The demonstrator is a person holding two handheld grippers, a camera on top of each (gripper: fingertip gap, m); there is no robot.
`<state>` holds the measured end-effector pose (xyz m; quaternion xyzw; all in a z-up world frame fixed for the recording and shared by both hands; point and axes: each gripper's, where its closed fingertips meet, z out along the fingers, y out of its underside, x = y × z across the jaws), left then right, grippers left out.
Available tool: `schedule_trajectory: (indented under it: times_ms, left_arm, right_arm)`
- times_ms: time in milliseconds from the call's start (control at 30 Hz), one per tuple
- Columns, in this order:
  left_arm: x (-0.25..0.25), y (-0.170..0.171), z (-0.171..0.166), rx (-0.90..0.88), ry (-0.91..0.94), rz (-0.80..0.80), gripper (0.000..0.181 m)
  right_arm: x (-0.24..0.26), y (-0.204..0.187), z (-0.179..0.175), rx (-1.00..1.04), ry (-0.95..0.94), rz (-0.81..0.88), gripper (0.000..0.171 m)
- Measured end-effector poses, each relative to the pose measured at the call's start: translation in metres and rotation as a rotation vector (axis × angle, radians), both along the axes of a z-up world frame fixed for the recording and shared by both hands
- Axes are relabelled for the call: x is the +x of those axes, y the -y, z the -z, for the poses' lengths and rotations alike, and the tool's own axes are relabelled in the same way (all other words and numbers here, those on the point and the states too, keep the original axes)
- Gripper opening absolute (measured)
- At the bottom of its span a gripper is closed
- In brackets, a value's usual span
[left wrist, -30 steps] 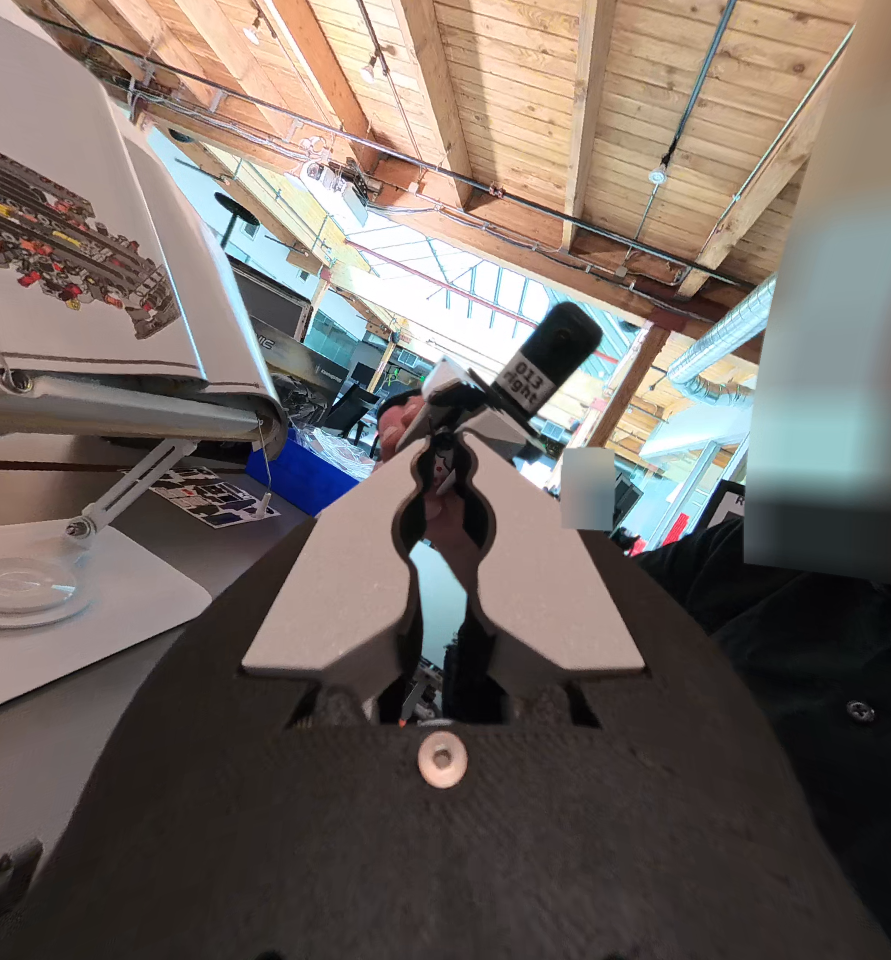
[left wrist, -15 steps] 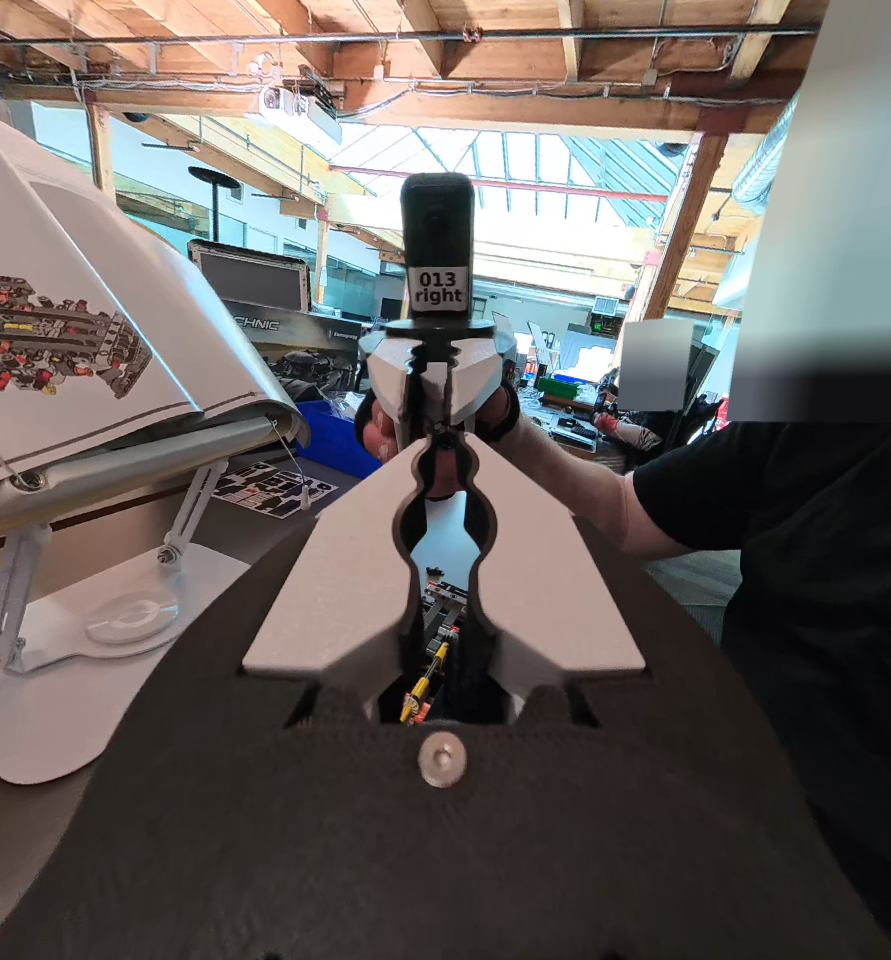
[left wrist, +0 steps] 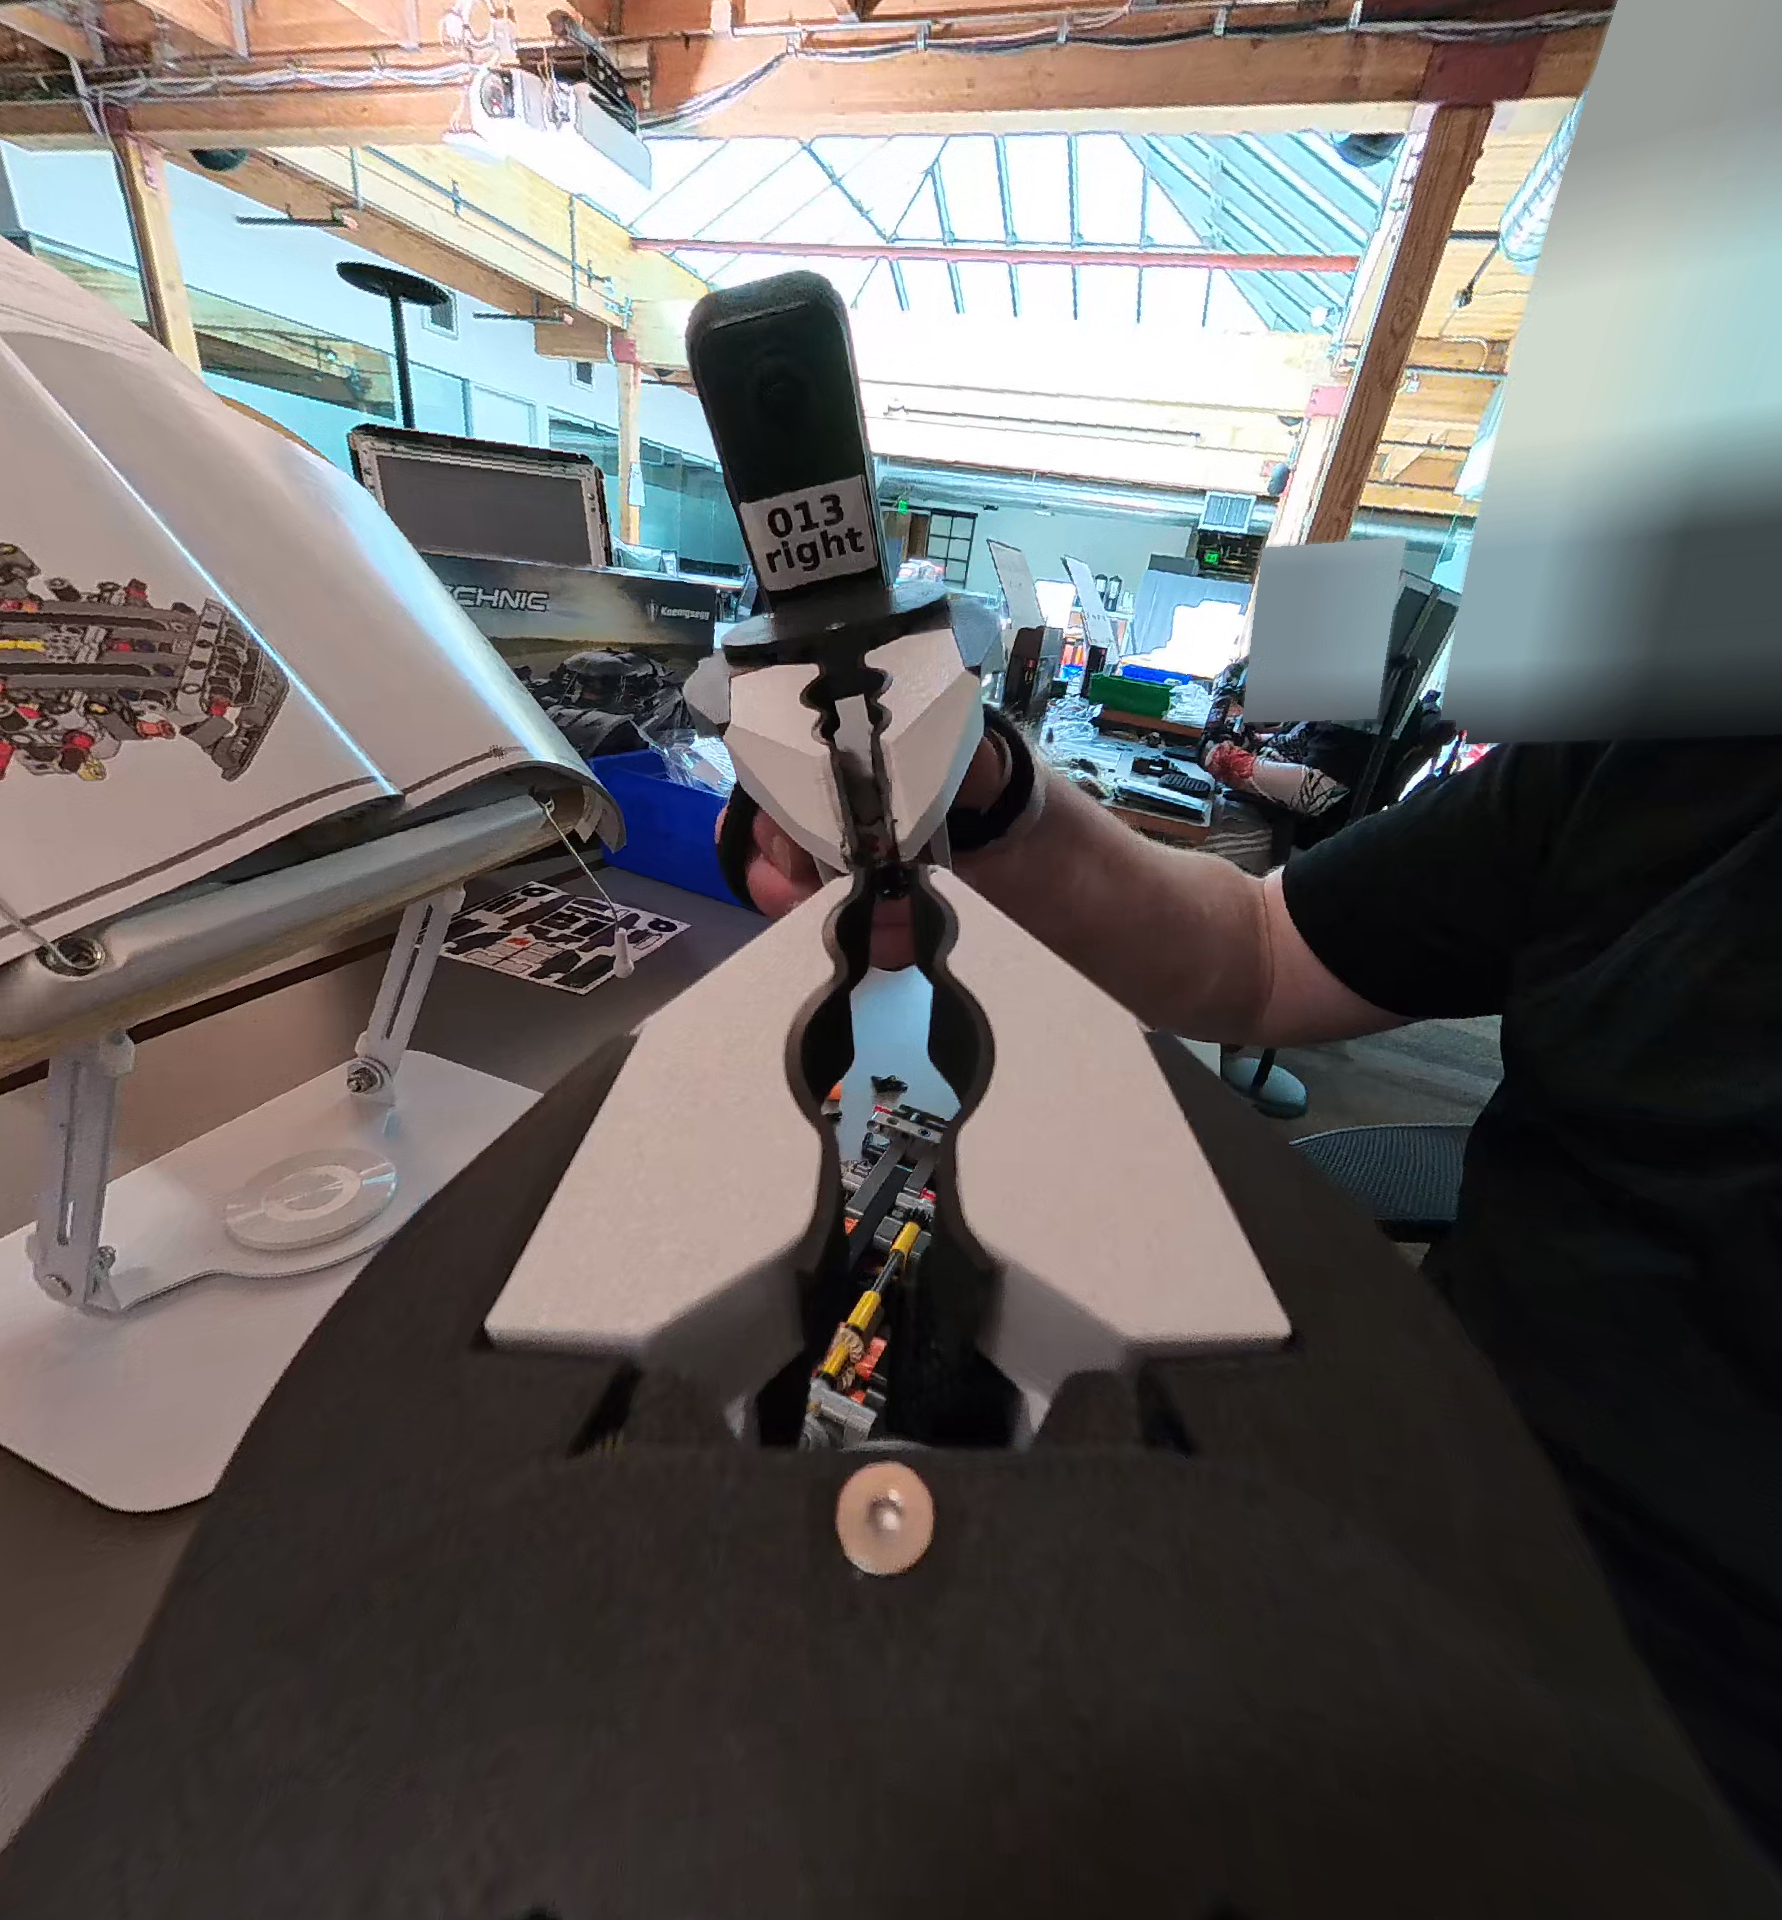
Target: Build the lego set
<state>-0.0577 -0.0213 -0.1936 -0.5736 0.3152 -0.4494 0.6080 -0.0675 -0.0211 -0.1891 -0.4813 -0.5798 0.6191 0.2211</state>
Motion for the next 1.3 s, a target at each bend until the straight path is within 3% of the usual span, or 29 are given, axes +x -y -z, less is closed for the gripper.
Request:
schedule_trajectory:
  times_ms: [733,1100,1300]
  left_arm:
    - [-0.019,0.014,0.003,0.005,0.045,-0.079,0.005]
    - [-0.041,0.015,-0.006,0.0,0.153,-0.112,0.005]
    - [-0.055,0.011,-0.011,-0.031,0.244,-0.133,0.004]
  right_arm:
    - [-0.019,0.012,0.002,0.091,-0.001,0.025,0.0]
    - [-0.027,0.004,-0.007,0.126,-0.022,0.096,0.011]
    - [-0.031,0.002,-0.002,0.3,-0.031,0.174,0.02]
